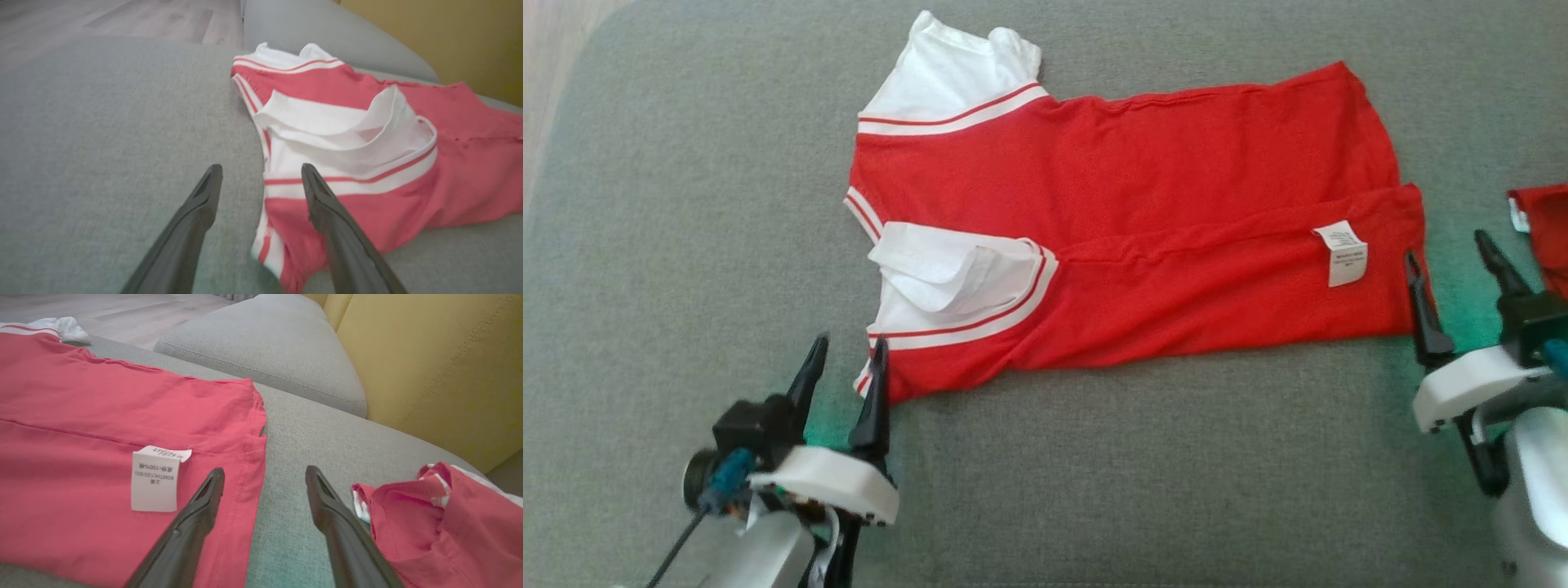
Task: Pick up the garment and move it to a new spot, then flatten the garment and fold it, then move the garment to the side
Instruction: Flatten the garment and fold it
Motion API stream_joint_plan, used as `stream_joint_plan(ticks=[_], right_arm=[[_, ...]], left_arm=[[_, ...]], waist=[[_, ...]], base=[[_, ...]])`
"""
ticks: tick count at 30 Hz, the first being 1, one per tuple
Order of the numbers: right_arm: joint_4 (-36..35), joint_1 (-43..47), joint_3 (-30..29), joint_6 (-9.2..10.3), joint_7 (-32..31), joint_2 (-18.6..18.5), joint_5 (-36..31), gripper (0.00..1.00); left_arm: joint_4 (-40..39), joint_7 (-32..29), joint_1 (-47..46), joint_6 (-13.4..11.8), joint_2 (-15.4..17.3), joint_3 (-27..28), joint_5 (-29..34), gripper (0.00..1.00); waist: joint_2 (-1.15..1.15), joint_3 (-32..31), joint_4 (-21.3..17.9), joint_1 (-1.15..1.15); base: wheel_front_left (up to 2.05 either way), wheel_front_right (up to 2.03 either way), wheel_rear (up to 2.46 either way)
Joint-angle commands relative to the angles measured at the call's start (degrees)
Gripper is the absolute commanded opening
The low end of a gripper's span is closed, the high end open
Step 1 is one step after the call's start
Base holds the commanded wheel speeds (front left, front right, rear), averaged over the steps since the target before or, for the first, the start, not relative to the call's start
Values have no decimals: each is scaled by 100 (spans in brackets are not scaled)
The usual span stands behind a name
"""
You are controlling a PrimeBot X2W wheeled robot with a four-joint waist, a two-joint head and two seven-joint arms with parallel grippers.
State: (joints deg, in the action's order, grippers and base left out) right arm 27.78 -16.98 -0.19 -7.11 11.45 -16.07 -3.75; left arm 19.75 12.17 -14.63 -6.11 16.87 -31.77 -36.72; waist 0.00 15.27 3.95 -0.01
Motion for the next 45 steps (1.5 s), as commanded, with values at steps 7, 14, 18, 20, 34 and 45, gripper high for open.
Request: stream_joint_plan(ticks=[7, 14, 18, 20, 34, 45], right_arm=[[57, -11, 82, -37, 154, 176, -27, 100], [361, -7, 155, -37, 177, 316, 275, 100], [695, -58, 200, -37, 181, 407, 768, 100], [912, -105, 139, -37, 164, 465, 1298, 100], [894, 549, 712, -37, 124, -152, 2847, 0], [-427, 2284, 458, -37, -359, -208, 3125, 14]], left_arm=[[-1, -312, 215, -146, 70, 52, -160, 100], [-100, -537, 424, -200, 98, -43, -229, 52], [-192, -464, 490, -245, 103, -16, -248, 0], [-264, -351, 518, -231, 110, 14, -261, 0], [-363, 115, 809, 144, 38, 160, -499, 0], [-592, -123, 1637, 361, 371, 140, -864, 0]], waist=[[0, -19, -125, 1], [0, -29, -108, 1], [0, -38, -35, 1], [0, -41, 37, 1], [0, -415, 167, 1], [0, -694, -87, 1]], base=[[0, 0, 0], [0, 0, 0], [0, 0, 0], [0, 0, 0], [0, 0, 0], [0, 0, 0]])
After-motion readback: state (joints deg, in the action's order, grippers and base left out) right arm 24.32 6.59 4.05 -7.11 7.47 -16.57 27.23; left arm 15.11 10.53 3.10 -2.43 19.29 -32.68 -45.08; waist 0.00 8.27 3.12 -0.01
